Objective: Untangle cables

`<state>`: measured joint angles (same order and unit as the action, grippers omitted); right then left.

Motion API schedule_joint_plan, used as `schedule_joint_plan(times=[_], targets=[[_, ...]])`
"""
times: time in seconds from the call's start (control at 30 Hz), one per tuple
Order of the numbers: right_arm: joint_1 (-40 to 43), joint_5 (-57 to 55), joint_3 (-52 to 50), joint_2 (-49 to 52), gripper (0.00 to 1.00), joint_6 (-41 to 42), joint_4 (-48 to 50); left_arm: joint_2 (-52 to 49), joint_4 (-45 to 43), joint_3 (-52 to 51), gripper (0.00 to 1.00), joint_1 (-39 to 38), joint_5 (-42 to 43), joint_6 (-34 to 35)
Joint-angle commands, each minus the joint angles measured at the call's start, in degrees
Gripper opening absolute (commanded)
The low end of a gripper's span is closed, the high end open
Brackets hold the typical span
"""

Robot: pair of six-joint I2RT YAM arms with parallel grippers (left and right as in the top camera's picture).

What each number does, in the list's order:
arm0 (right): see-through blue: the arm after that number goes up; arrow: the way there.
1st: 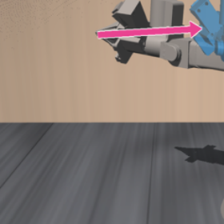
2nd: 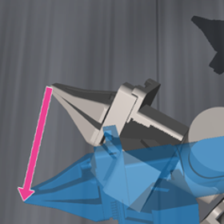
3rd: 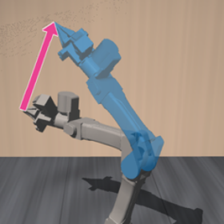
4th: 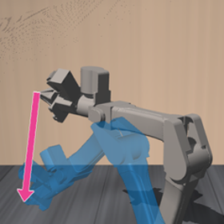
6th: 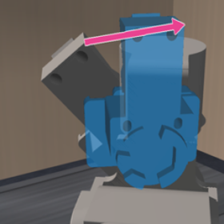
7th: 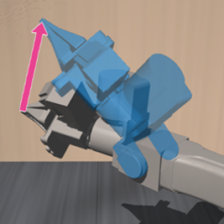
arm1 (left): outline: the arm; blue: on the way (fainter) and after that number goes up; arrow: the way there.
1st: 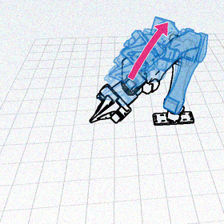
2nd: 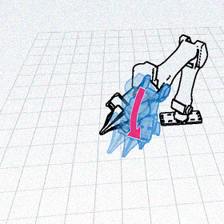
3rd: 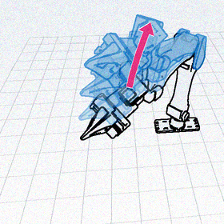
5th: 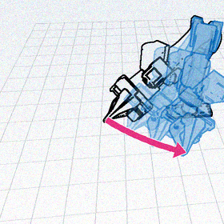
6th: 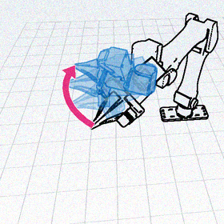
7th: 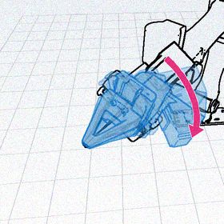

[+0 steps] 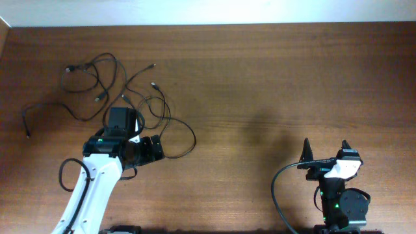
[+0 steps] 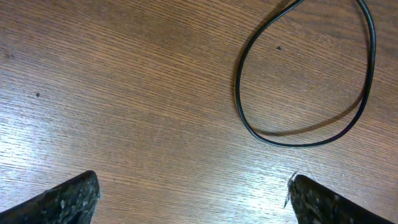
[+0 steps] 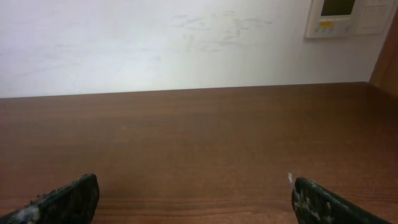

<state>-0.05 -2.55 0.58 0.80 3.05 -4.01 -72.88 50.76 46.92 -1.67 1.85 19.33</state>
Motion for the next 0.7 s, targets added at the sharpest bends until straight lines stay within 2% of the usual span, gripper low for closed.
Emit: schedule_joint_plan(times=[0.0, 0.27, 0.67], targets=[[-0.31, -0.26, -0.26, -0.59, 0.98, 0.44, -0.39, -0.28, -0.11, -0.50, 0.99, 0.35, -0.61, 0.59], [-0.31, -0.26, -0.26, -0.59, 0.98, 0.44, -0.39, 0.15, -0.11, -0.50, 0.99, 0.35, -0.61, 0.59], [-0.31, -0.26, -0.26, -0.59, 0.99, 0.44, -0.39, 11.63, -0.04, -0.55, 0.99, 0.35, -0.83, 0.57]])
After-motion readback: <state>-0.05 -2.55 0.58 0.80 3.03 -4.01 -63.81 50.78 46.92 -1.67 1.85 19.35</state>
